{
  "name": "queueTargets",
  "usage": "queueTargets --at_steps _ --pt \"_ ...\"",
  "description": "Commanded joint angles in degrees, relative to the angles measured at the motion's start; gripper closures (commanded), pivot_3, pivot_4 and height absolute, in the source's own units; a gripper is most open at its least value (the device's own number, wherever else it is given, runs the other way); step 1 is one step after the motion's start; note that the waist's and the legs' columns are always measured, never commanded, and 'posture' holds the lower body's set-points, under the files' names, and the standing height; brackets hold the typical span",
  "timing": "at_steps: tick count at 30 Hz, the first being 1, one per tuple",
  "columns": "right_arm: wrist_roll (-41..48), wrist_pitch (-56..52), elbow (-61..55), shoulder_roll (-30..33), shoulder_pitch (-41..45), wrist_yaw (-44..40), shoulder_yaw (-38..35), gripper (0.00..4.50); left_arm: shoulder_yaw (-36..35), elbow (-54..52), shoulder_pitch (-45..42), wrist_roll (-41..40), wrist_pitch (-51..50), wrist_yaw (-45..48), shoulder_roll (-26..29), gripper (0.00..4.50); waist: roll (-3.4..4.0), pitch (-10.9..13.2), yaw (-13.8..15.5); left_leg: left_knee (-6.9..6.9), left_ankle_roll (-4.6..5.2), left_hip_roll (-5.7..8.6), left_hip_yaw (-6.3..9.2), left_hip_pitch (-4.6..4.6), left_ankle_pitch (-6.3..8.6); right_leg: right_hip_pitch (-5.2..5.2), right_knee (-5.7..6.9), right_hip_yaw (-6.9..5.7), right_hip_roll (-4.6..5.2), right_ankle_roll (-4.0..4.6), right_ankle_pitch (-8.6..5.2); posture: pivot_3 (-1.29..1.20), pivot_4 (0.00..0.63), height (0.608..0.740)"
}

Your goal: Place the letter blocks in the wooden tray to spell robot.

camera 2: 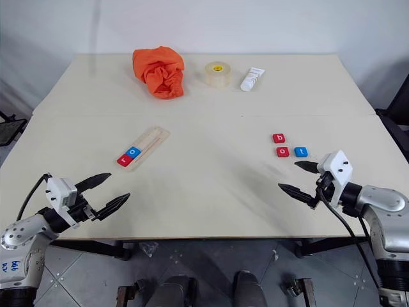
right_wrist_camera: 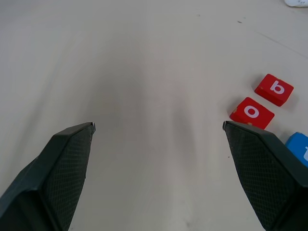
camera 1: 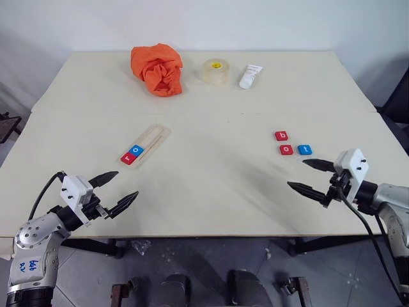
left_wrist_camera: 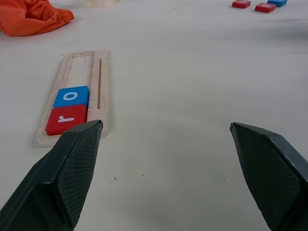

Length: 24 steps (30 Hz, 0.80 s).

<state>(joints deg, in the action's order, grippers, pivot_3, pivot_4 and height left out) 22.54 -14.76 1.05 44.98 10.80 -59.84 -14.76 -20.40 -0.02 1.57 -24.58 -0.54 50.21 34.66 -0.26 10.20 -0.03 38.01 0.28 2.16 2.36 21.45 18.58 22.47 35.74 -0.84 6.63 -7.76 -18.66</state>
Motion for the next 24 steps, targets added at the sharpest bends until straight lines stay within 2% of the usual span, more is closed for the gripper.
queueTargets --at_steps 1,8,18,24 --pt "0.21 1.33 0.19 0.37 1.04 0.2 -0.49 0.04 -1.3 -1.14 0.06 -1.26 -0.05 0.0 0.68 0.0 0.0 0.0 0.0 0.0 0.0 0.0 0.0 0.0 0.0 0.0 0.0 0.0 0.0 0.0 0.0 0.0 0.15 0.74" --pt "-0.01 1.19 2.18 0.32 3.86 -0.34 0.34 0.04 -3.16 -4.5 1.99 -1.69 -3.85 -3.85 1.04 0.0 0.0 0.0 -0.26 0.0 0.0 0.0 0.0 0.0 0.0 0.0 0.01 0.0 -0.01 0.0 0.0 0.0 0.15 0.74" --pt "-1.13 3.75 9.29 -0.22 10.98 -3.54 4.68 0.04 -12.84 -9.79 11.53 -6.9 -12.73 -3.4 4.88 0.0 0.01 0.01 -0.16 -0.02 -0.01 -0.05 -0.01 0.0 0.02 0.0 -0.06 0.07 0.0 0.04 -0.02 0.0 0.15 0.74" --pt "-0.77 4.39 10.04 -0.33 13.11 -5.53 6.31 0.04 -11.05 -9.43 7.89 -6.6 -16.22 -4.31 6.08 0.0 0.03 0.02 0.06 -0.02 0.0 -0.04 0.03 0.0 0.03 -0.02 -0.09 0.04 0.03 0.05 -0.02 0.0 0.15 0.74"
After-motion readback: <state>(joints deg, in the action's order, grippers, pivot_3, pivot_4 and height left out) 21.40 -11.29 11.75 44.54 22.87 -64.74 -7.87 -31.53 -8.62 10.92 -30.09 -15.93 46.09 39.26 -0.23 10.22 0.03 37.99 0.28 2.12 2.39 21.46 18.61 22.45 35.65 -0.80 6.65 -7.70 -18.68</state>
